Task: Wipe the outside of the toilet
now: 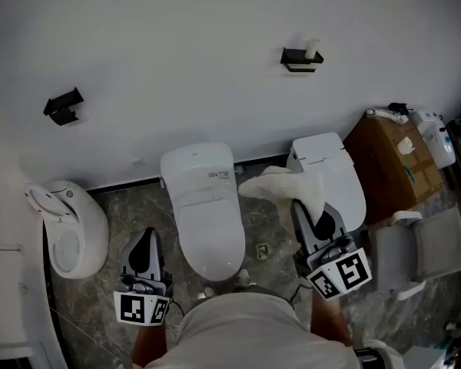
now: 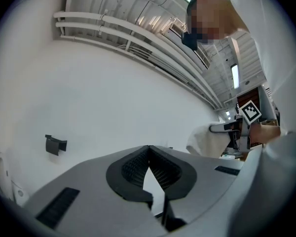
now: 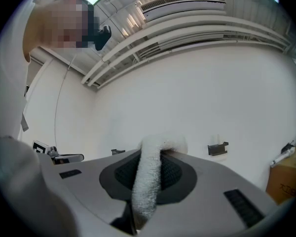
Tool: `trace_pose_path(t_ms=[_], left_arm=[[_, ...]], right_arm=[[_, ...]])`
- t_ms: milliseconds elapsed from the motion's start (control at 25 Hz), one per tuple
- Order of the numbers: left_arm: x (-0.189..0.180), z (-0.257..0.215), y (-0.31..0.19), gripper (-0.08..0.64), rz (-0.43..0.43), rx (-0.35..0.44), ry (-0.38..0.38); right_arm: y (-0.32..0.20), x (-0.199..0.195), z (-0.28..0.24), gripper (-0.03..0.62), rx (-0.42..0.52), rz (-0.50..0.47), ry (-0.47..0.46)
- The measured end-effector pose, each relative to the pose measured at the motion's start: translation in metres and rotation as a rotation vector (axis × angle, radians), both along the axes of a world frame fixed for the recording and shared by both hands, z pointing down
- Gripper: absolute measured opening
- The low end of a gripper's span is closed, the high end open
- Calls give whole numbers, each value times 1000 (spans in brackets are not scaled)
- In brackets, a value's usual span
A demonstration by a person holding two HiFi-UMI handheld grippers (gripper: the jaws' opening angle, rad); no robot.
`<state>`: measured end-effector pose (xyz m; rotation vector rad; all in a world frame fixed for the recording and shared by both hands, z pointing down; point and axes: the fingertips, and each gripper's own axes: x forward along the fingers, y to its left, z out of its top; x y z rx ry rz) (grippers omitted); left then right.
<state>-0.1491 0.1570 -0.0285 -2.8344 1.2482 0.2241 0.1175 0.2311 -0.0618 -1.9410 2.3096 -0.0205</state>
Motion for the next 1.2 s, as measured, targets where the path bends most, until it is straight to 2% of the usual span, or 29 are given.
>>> trace_pose_path(t_ms=[440,1200], left_arm=[[-21,-1,10,17,-63,15,4],[-23,5,12,17,-64,1,15]], right_arm=[[3,-6,7,71,-10,-26,-15],[1,-7,13,71,-31,-13,27]])
